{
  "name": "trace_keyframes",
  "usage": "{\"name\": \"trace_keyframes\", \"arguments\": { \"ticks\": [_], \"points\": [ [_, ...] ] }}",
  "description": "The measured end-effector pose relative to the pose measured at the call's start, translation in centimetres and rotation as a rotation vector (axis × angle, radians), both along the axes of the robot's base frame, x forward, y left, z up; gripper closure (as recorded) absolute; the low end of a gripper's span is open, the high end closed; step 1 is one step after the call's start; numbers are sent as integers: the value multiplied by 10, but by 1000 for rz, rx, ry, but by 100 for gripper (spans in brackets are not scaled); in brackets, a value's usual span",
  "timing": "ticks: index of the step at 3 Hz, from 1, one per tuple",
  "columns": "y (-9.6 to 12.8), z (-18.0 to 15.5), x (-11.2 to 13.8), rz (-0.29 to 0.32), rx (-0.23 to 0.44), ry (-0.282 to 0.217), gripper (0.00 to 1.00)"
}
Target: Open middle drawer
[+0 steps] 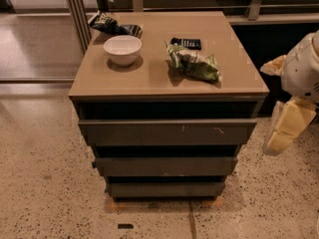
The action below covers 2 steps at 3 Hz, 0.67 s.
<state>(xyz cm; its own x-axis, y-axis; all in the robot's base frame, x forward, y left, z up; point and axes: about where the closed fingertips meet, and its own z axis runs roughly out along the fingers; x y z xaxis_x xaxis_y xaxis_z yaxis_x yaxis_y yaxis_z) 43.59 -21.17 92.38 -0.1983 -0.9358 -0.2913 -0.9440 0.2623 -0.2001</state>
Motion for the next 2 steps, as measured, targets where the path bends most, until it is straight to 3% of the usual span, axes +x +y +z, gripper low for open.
{"name": "trace_keyframes", "arguments": {
  "ticks": [2],
  "points": [
    [40,-165,28,67,181,68,0]
  ]
}}
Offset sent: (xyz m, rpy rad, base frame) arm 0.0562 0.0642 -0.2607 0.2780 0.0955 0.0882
